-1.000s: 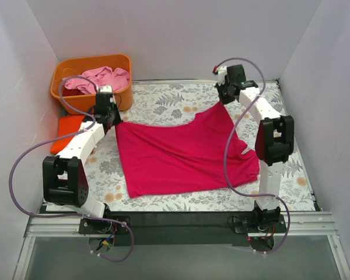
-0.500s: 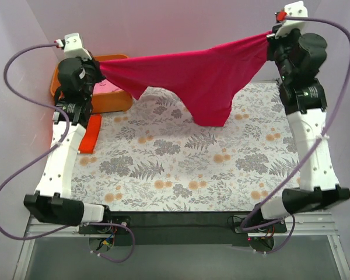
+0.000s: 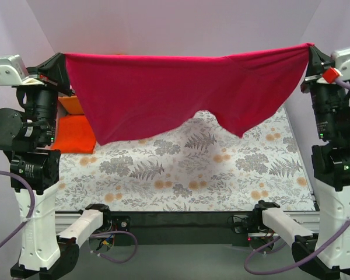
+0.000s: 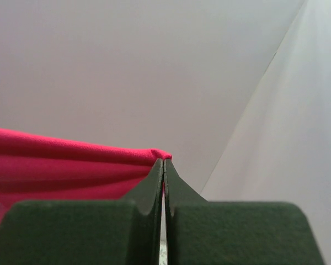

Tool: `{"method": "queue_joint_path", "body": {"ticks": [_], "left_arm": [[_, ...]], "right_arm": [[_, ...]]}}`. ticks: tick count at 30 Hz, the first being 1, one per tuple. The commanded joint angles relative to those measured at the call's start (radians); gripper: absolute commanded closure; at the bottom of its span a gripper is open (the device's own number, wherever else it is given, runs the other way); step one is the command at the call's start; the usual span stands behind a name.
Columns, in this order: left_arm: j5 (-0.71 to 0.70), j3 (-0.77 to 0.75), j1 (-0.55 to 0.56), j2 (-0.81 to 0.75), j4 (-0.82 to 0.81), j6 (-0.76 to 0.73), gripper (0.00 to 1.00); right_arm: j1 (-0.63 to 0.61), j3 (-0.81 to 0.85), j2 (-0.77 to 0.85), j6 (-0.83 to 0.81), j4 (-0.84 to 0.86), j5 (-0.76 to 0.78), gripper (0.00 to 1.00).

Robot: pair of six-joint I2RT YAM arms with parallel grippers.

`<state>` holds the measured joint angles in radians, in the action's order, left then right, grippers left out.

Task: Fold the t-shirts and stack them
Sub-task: Flatten the tshirt out

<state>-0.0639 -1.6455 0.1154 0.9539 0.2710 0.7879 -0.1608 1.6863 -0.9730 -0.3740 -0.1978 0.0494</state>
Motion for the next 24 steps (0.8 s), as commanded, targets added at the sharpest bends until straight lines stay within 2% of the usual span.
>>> {"method": "queue_joint_path", "body": {"ticks": [1, 5, 10, 14, 17, 18, 21, 23, 24], "left_arm": [[0.006, -0.048, -0.005, 0.042, 0.077, -0.032, 1.0], [0.013, -0.082, -0.005, 0.088, 0.102, -0.042, 1.0], [-0.002, -0.048, -0.005, 0.196, 0.105, -0.075, 1.0], [0.003, 0.065, -0.006, 0.285, 0.079, -0.062, 1.0], [-0.008, 0.232, -0.005, 0.342, -0.018, -0.044, 1.0], [-0.01, 0.319, -0.006, 0.359, -0.068, -0.038, 1.0], [-0.031, 0.442, -0.006, 0.466, -0.165, -0.021, 1.0], [-0.04, 0.467, -0.006, 0.534, -0.199, -0.018, 1.0], [-0.048, 0.47, -0.006, 0.616, -0.222, -0.015, 1.0]], "right_arm": [[0.007, 0.013, 0.02, -0.065, 0.074, 0.023, 0.99], [0.007, 0.048, -0.012, -0.081, 0.072, 0.015, 0.99], [0.007, 0.053, -0.111, -0.086, 0.072, -0.013, 0.99], [0.007, -0.006, -0.205, -0.08, 0.074, -0.02, 0.99], [0.009, -0.092, -0.291, -0.075, 0.096, -0.014, 0.99], [0.009, -0.159, -0.312, -0.075, 0.118, -0.011, 0.99], [0.007, -0.293, -0.395, -0.066, 0.233, 0.0, 0.99], [0.009, -0.345, -0.467, -0.056, 0.317, 0.006, 0.99], [0.009, -0.362, -0.492, -0.052, 0.334, 0.012, 0.99]]}}
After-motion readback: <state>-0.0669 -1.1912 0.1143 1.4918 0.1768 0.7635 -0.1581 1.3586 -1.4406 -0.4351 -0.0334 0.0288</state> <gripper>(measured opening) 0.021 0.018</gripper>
